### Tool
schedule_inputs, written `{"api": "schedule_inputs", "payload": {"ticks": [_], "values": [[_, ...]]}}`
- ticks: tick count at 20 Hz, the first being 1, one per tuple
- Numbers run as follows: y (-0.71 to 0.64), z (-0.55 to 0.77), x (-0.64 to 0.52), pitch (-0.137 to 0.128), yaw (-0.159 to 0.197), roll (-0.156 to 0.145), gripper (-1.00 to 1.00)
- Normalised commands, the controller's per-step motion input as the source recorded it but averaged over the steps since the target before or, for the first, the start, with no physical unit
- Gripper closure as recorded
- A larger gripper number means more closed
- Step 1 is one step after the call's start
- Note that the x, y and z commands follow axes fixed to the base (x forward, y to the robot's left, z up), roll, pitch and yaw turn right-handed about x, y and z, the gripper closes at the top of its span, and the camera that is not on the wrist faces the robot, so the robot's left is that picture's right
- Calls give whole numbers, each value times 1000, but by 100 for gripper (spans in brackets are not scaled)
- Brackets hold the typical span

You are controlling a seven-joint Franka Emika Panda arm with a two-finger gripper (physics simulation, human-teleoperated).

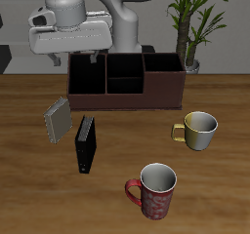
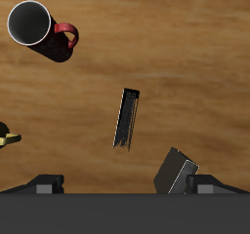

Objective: Place the black book into the back desk caddy's front compartment

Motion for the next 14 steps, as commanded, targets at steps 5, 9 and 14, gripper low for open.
{"api": "schedule_inputs", "payload": {"ticks": [5, 9, 14], "values": [[-229, -7, 208, -49, -16, -18, -100], [-58, -209, 310, -21, -20, -19, -100], [150, -275, 130, -10, -2, 8, -100]]}}
